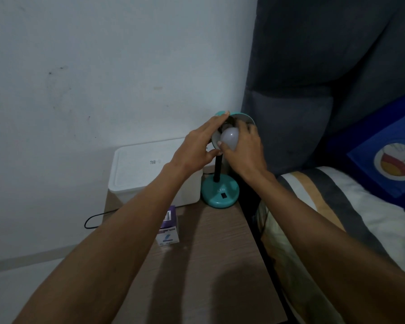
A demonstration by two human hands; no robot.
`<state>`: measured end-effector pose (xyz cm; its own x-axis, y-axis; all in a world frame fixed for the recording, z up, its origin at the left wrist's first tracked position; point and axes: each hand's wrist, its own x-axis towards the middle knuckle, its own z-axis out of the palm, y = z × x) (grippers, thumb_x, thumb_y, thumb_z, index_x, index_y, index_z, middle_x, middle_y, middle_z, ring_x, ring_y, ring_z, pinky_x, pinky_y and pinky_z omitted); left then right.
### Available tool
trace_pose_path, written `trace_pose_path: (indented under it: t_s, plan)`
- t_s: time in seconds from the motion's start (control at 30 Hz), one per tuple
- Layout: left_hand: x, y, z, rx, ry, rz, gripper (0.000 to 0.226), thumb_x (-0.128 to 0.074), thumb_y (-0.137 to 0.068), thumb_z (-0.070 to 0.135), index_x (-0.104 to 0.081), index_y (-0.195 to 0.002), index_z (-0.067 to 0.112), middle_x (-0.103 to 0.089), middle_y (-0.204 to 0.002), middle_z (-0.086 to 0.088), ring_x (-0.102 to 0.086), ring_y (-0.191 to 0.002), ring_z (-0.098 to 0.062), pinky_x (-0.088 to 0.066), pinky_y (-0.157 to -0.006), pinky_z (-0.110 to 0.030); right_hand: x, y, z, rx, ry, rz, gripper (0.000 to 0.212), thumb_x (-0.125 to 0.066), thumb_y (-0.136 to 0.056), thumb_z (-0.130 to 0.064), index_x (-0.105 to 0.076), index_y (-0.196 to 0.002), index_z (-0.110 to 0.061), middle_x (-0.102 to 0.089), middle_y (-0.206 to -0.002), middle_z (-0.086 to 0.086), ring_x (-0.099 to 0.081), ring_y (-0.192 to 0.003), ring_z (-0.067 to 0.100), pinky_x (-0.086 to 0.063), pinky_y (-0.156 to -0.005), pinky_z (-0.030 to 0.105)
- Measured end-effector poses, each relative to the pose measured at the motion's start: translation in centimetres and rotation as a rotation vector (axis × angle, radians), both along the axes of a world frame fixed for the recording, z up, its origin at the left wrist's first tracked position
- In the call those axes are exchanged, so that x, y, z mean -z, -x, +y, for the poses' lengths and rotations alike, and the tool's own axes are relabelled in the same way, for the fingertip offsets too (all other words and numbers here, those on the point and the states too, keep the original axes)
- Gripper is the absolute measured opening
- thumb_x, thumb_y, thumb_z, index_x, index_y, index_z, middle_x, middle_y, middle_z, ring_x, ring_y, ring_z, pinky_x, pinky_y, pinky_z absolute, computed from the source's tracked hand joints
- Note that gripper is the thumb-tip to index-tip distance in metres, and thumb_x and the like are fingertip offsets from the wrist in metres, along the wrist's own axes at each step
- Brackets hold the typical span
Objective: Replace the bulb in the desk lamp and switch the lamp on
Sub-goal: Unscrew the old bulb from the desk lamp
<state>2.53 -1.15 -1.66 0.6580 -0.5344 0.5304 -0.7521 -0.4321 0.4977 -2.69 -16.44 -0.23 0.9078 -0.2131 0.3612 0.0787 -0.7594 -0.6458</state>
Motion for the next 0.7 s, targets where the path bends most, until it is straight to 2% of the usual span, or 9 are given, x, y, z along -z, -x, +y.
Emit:
trace_pose_path:
  t_s: [0.07, 0.1, 0.23, 0.33, 0.4, 0.47, 0.57, 0.63, 0.7]
  plan:
    - [0.01, 0.01, 0.00, 0.006, 0.005, 0.008, 0.096, -0.084, -0.082, 0.002, -0.033, -0.161, 0.015, -0.038, -0.165, -0.005, -0.038, -0.151, -0.018, -0.046, -0.116, -0.034, -0.19, -0.11, -0.14, 0.032, -0.008, 0.034, 0.056, -0.074, -0.088, -0.027, -0.051, -0.136, -0.009, -0.056, -0.131, 0.016, -0.059, -0.115, 0.031, -0.049, -0.088, 0.034]
    - [0.01, 0.04, -0.02, 0.005, 0.007, 0.009, 0.095, -0.084, -0.082, 0.002, -0.033, -0.161, 0.015, -0.038, -0.165, -0.005, -0.039, -0.151, -0.017, -0.046, -0.116, -0.032, -0.33, -0.14, -0.21, 0.036, 0.031, 0.041, 0.054, -0.074, -0.088, -0.023, -0.053, -0.135, -0.008, -0.056, -0.130, 0.016, -0.059, -0.115, 0.032, -0.049, -0.088, 0.034]
    - [-0.09, 0.28, -0.03, 0.000, 0.003, -0.004, 0.094, -0.084, -0.082, 0.002, -0.033, -0.161, 0.014, -0.039, -0.165, -0.006, -0.040, -0.149, -0.016, -0.047, -0.112, -0.024, -0.67, 0.20, -0.19, -0.010, 0.153, 0.021, 0.061, -0.072, -0.085, -0.006, -0.051, -0.141, -0.016, -0.040, -0.143, 0.016, -0.044, -0.126, 0.035, -0.047, -0.102, 0.041]
    - [-0.03, 0.19, -0.11, -0.008, 0.001, -0.004, 0.094, -0.084, -0.083, 0.004, -0.033, -0.161, 0.014, -0.039, -0.165, -0.005, -0.040, -0.150, -0.020, -0.047, -0.115, -0.035, -0.39, 0.28, -0.07, -0.016, 0.050, 0.011, 0.060, -0.073, -0.086, -0.022, -0.049, -0.141, -0.017, -0.044, -0.143, 0.017, -0.052, -0.123, 0.035, -0.051, -0.098, 0.042]
    - [0.07, 0.04, -0.10, -0.006, 0.007, 0.005, 0.096, -0.085, -0.082, 0.003, -0.033, -0.161, 0.015, -0.039, -0.165, -0.005, -0.040, -0.151, -0.020, -0.047, -0.115, -0.041, -0.31, 0.12, -0.06, 0.039, -0.030, 0.031, 0.054, -0.070, -0.089, -0.036, -0.054, -0.134, -0.011, -0.059, -0.129, 0.017, -0.062, -0.112, 0.033, -0.054, -0.086, 0.036]
    - [0.05, 0.03, -0.04, -0.010, 0.006, 0.010, 0.097, -0.085, -0.081, 0.002, -0.033, -0.162, 0.016, -0.039, -0.165, -0.006, -0.039, -0.151, -0.020, -0.048, -0.114, -0.039, -0.38, -0.10, -0.10, 0.083, -0.062, 0.061, 0.049, -0.071, -0.089, -0.036, -0.059, -0.127, -0.007, -0.065, -0.120, 0.017, -0.065, -0.106, 0.032, -0.049, -0.078, 0.030]
    - [-0.08, 0.16, 0.06, -0.006, 0.009, 0.003, 0.096, -0.085, -0.081, 0.001, -0.033, -0.161, 0.014, -0.039, -0.165, -0.006, -0.039, -0.150, -0.018, -0.049, -0.112, -0.028, -0.46, -0.06, -0.02, 0.066, 0.015, 0.062, 0.055, -0.076, -0.086, -0.020, -0.055, -0.137, -0.012, -0.054, -0.133, 0.017, -0.054, -0.119, 0.034, -0.045, -0.092, 0.033]
    - [-0.19, 0.26, -0.01, -0.003, 0.005, -0.003, 0.096, -0.084, -0.080, 0.000, -0.033, -0.161, 0.013, -0.039, -0.164, -0.006, -0.039, -0.148, -0.013, -0.047, -0.112, -0.022, -0.51, 0.22, -0.03, 0.058, 0.081, 0.056, 0.060, -0.073, -0.086, -0.011, -0.051, -0.142, -0.016, -0.048, -0.138, 0.016, -0.048, -0.124, 0.034, -0.040, -0.094, 0.030]
    - [-0.18, 0.26, -0.09, 0.002, 0.008, -0.004, 0.096, -0.084, -0.081, 0.000, -0.034, -0.161, 0.012, -0.039, -0.164, -0.008, -0.039, -0.149, -0.016, -0.047, -0.113, -0.024, -0.51, 0.29, -0.07, 0.049, 0.083, 0.036, 0.061, -0.072, -0.086, -0.011, -0.051, -0.142, -0.018, -0.048, -0.138, 0.016, -0.051, -0.122, 0.034, -0.043, -0.095, 0.032]
